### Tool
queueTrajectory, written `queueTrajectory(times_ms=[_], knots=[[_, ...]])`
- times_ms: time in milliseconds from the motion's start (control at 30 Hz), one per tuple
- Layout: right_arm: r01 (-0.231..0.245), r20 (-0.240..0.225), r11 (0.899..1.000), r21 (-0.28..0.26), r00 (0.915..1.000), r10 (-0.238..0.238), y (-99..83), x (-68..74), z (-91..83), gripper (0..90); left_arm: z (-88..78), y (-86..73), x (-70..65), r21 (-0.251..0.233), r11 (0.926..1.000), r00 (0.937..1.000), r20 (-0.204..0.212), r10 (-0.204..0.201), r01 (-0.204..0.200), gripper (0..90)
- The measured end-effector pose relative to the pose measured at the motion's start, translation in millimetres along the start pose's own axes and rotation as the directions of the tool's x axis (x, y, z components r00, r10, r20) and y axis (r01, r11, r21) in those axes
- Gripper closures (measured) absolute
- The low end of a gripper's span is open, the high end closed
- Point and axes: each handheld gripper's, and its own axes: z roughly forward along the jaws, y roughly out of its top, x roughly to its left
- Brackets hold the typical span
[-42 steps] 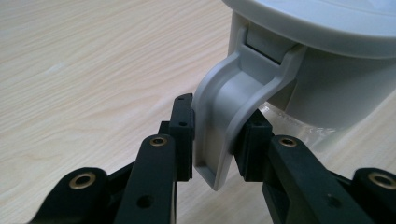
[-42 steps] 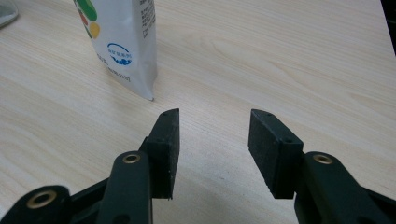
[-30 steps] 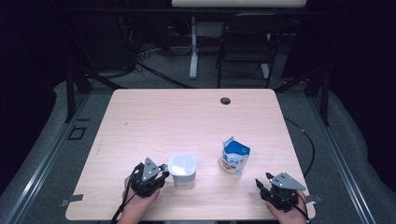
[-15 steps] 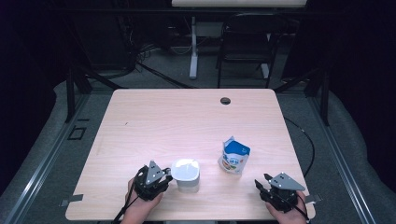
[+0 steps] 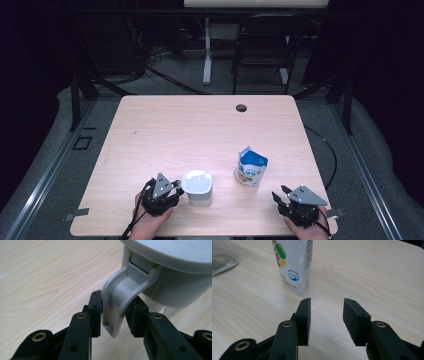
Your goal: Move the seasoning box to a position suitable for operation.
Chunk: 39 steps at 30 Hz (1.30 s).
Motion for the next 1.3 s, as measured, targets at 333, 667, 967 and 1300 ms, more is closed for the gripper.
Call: queueTrajectory(times_ms=[333,667,967,1300], knots=[[-0.013,-0.038,1.000,-0.007,0.9992,0.013,2.9,4.7,1.9,45.0,-10.5,-5.3,-1.3,0.001,0.9996,0.9995,0.007,-0.030,0.030,62.2],[0.002,-0.048,1.000,-0.015,0.9989,-0.003,7.6,5.9,2.5,47.6,-30.1,-3.6,3.8,-0.031,0.9965,0.9965,0.036,-0.076,0.077,60.5],[0.021,-0.034,1.000,0.006,0.9992,-0.021,16.4,14.2,1.9,33.4,-45.3,-1.5,19.7,-0.075,0.9874,0.9897,0.044,-0.136,0.139,58.3],[0.024,-0.014,1.000,0.014,0.9996,-0.024,19.2,15.8,9.3,24.3,-48.5,1.0,35.7,-0.082,0.9753,0.9787,0.022,-0.204,0.205,55.9]])
